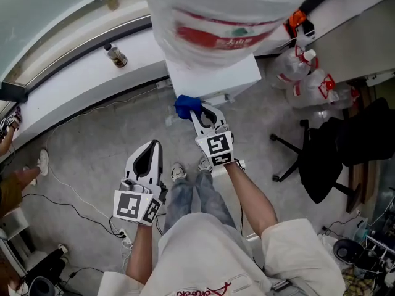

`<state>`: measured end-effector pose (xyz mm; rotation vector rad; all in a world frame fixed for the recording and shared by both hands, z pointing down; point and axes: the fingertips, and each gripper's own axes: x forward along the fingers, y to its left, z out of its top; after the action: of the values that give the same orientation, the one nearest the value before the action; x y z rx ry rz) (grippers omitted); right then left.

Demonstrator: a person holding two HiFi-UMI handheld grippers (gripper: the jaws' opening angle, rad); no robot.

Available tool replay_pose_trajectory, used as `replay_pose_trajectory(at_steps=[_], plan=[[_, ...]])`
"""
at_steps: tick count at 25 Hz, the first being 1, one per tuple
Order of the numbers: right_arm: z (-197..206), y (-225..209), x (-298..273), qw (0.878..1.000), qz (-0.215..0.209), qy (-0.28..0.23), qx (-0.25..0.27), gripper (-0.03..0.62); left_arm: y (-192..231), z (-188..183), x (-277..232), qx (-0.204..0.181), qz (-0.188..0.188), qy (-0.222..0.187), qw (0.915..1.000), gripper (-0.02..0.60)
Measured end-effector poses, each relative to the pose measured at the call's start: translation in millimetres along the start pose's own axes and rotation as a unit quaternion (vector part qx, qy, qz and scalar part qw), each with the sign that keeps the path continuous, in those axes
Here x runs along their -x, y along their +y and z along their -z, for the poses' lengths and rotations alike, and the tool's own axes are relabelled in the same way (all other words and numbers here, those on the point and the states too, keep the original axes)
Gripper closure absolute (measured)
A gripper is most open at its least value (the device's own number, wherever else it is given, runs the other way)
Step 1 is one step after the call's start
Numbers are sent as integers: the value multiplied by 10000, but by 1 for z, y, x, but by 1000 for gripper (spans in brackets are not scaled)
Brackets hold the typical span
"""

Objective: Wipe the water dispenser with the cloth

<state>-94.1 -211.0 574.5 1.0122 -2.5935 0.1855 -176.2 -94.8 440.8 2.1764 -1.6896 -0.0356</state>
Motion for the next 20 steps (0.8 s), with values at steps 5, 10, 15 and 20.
replay_pose_trajectory(at_steps=[5,10,15,20], plan=[[5,-59,23,9980,595,-46,-205,514,-23,3,-26,-36,272,81,9996,571],[10,-130,46,9919,1205,-88,-401,514,-47,4,-53,-80,532,139,9985,571],[26,-191,65,9823,1754,17,-662,514,-64,5,-74,-147,750,236,9968,571],[31,-236,76,9741,2129,99,-760,514,-72,-1,-87,-213,835,300,9958,571]])
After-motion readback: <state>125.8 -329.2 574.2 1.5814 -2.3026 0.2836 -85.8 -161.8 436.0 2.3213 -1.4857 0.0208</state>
